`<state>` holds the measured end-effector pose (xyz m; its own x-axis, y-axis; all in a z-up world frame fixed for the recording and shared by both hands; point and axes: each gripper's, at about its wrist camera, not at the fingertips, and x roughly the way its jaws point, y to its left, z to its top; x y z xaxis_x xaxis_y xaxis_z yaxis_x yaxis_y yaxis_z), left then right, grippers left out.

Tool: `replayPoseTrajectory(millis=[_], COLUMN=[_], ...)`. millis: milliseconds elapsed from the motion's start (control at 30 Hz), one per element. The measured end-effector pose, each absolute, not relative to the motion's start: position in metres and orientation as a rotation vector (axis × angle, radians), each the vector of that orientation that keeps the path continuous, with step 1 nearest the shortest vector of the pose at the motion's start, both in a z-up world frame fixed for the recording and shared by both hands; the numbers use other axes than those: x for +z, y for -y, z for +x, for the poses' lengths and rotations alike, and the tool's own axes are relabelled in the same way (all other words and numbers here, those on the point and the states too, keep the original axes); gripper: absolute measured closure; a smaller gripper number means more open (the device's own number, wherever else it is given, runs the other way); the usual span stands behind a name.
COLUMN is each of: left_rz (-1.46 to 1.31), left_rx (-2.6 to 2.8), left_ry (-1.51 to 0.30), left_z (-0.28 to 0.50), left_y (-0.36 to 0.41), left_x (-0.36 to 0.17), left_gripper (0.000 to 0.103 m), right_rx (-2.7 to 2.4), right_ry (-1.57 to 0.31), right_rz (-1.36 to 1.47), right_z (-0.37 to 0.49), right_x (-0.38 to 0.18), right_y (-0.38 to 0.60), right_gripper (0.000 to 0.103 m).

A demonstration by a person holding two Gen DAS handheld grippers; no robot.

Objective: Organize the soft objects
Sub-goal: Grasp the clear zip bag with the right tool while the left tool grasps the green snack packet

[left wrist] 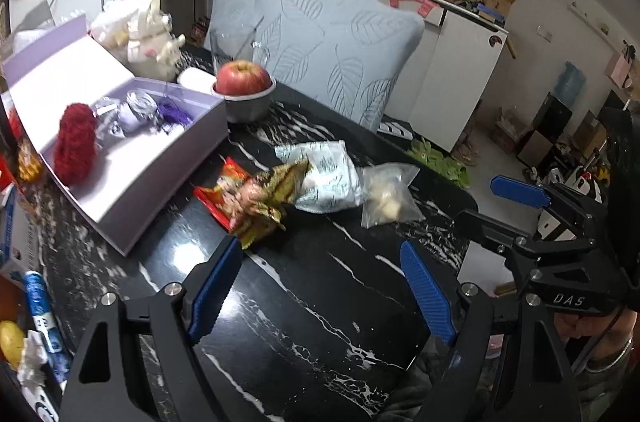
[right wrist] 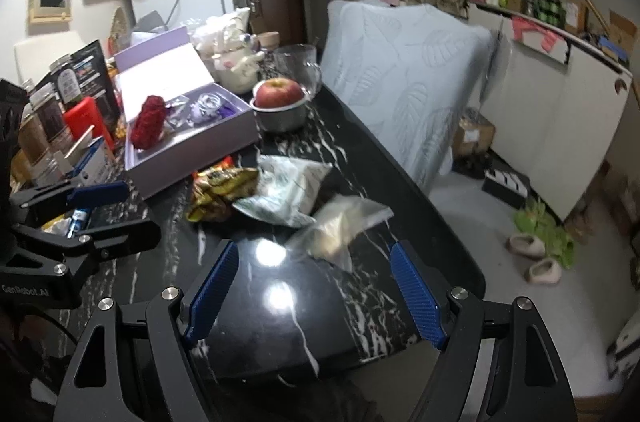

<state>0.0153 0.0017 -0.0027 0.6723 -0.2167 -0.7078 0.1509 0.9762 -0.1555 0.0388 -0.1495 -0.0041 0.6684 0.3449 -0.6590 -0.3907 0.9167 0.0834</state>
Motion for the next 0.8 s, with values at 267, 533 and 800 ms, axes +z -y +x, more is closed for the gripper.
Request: replayPoseTrajectory(millis=[267, 533, 800], left_rz=[-0.095, -0.110, -0.141], left_rx=[-0.207, -0.189, -0.184], left_ry=[-0.846, -0.862, -0.840], left_z=[0.027, 0.042, 0.058], left_y=[-0.003, -0.011, -0.024], left_x=[-0.033, -0.052, -0.051], left_gripper=[0.021, 0.021, 0.021], right_rx=[0.393, 0.383, 0.337], right_ry=[-0.777, -0.816, -0.842], right_rz=[-0.033, -0.013, 0.059], right_z=[0.059, 0.092, 0.129], right_x=[-0.027, -0.045, -0.057], right_y=[0.155, 0.144, 0.144], right_gripper=[0.024, 0.024, 0.024])
